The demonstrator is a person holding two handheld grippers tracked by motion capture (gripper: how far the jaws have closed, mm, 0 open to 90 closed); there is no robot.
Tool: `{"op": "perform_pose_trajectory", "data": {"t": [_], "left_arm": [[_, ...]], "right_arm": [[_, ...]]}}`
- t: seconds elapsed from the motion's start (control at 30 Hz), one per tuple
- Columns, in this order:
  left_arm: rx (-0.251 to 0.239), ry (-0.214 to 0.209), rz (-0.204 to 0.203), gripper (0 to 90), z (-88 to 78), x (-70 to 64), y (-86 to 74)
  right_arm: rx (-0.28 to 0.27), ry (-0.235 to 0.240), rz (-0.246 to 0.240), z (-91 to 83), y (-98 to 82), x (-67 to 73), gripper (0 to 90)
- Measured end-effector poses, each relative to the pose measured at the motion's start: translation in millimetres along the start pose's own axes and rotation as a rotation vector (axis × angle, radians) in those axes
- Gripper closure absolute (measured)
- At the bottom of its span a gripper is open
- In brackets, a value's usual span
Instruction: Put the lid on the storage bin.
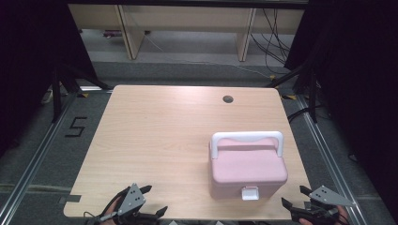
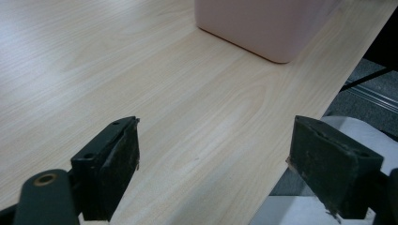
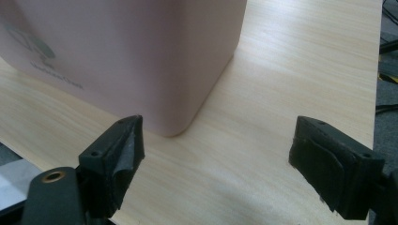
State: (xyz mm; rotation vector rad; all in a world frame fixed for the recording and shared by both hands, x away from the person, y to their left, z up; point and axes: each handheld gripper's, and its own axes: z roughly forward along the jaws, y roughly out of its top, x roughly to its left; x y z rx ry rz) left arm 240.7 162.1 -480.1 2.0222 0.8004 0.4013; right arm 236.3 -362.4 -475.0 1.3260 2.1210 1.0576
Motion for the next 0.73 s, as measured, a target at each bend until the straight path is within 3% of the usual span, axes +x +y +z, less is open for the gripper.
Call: {"op": "perform_pose_trajectory", "data": {"t": [0.03, 0.07, 0.1, 0.17, 0.2, 0.23, 0.3, 0.33, 0.37, 0.4, 0.43, 0.53, 0.6, 0.63, 0.67, 0.73], "left_arm": [[-0.001, -0.004, -0.004, 15.8, 0.4, -0.5, -0.2], [0.001, -0.007, -0.001, 15.8, 0.7, -0.3, -0.3], [0.001, -0.002, -0.002, 15.8, 0.8, -0.8, -0.5], [0.003, -0.002, 0.001, 15.9, 0.8, -0.5, -0.6], [0.002, -0.001, 0.000, 15.9, 0.7, -0.4, -0.6], [-0.004, -0.004, -0.006, 15.9, 1.1, -0.4, -0.7], [0.011, 0.004, 0.017, 15.9, 1.0, 1.8, -0.9], [0.003, -0.003, 0.003, 15.9, 1.5, 0.9, -1.0], [0.020, 0.002, 0.010, 15.9, 0.7, 1.3, -0.9], [0.014, 0.001, 0.006, 15.9, 1.5, 0.9, -1.1], [0.023, 0.000, 0.018, 15.9, 1.4, 2.0, -1.2], [0.009, -0.003, 0.003, 15.9, 2.3, 0.6, -1.5], [0.015, 0.002, 0.011, 15.9, 2.1, 1.3, -1.5], [0.037, 0.004, 0.035, 15.9, 1.0, 3.4, -1.2], [0.037, 0.004, 0.036, 15.9, 1.1, 3.6, -1.4], [0.024, 0.000, 0.022, 15.9, 1.7, 2.4, -1.8]], "right_arm": [[-0.014, -0.012, -0.044, 0.7, -0.2, -3.4, 18.6], [-0.014, -0.012, -0.045, 0.8, -0.9, -3.7, 18.6], [0.004, 0.000, 0.005, 0.1, -2.2, -0.2, 18.7], [-0.010, -0.022, -0.054, 1.4, -2.9, -4.4, 18.7], [-0.006, -0.018, -0.047, 0.7, -3.5, -4.3, 18.6], [0.006, -0.010, -0.004, 0.3, -4.3, -1.2, 18.6], [-0.005, -0.012, -0.036, 1.1, -4.7, -3.9, 18.6], [-0.007, -0.019, -0.047, 1.0, -5.2, -4.7, 18.7], [-0.005, -0.018, -0.046, 0.9, -5.6, -4.8, 18.6], [0.014, -0.009, -0.001, 0.5, -6.5, -1.5, 18.6], [0.014, -0.009, -0.001, 0.7, -6.8, -1.6, 18.5], [-0.004, -0.017, -0.050, 1.1, -7.1, -5.4, 18.5], [-0.007, -0.017, -0.048, 1.0, -7.4, -5.5, 18.4], [-0.006, -0.016, -0.047, 0.9, -7.6, -5.7, 18.4], [0.012, -0.006, 0.003, 0.1, -8.4, -2.1, 18.4], [0.013, -0.007, 0.004, 0.2, -8.7, -2.3, 18.3]]}}
